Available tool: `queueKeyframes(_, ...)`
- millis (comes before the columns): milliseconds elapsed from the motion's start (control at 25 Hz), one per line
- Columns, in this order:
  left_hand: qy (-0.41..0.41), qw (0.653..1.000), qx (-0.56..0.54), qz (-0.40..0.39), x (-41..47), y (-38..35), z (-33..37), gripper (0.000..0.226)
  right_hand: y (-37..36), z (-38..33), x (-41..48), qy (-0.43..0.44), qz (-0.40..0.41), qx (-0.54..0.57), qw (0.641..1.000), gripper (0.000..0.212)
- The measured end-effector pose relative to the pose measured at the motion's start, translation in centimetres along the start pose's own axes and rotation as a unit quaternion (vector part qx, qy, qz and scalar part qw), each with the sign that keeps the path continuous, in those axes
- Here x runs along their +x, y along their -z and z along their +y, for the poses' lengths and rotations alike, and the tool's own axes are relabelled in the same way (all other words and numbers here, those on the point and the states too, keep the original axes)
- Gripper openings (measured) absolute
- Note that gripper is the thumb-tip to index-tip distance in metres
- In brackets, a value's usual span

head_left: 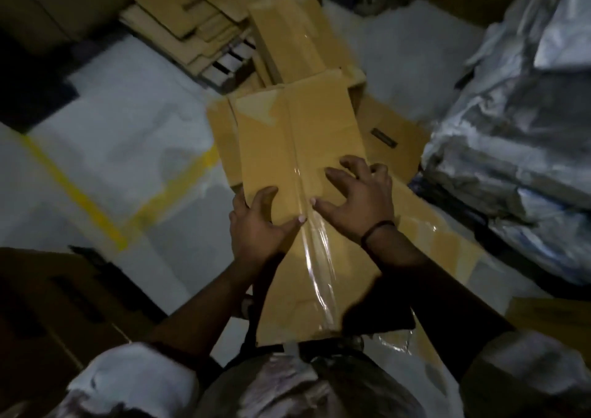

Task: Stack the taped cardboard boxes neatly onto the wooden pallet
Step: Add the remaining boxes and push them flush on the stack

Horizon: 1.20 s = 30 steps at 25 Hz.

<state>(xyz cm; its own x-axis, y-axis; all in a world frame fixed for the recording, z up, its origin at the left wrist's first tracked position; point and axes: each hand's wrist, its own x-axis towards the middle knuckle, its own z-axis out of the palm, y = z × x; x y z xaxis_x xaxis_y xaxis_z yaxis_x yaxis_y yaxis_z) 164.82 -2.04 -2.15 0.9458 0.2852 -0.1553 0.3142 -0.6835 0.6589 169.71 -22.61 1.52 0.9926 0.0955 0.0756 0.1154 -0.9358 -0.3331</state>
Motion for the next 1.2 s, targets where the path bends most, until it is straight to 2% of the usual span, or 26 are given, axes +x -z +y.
queueKeyframes(240,0.074,0.993,-0.006,0.096,4.1,12.9,-4.4,0.086,0.1,-16.4,4.8,0.072,-0.015,0.0,0.997,0.062)
queueKeyframes(520,0.133,0.963,-0.034,0.233,8.7,26.6,-12.3,0.079,-2.2,-34.8,9.3,0.169,-0.005,-0.02,0.985,0.066)
queueKeyframes(720,0.196,0.918,-0.033,0.342,7.0,33.6,-16.0,0.08,-2.4,-45.2,9.7,0.25,0.012,-0.029,0.968,0.067)
queueKeyframes(880,0.273,0.863,-0.055,0.421,3.1,37.9,-19.0,0.079,-3.0,-52.9,7.9,0.355,0.008,-0.015,0.935,0.059)
queueKeyframes(1080,0.366,0.798,-0.03,0.478,-1.2,42.8,-22.1,0.083,-4.1,-60.9,5.5,0.461,-0.029,0.017,0.887,0.052)
queueKeyframes(1200,0.393,0.777,-0.004,0.491,-1.1,45.1,-24.9,0.085,-6.2,-65.5,6.0,0.494,-0.057,0.057,0.866,0.05)
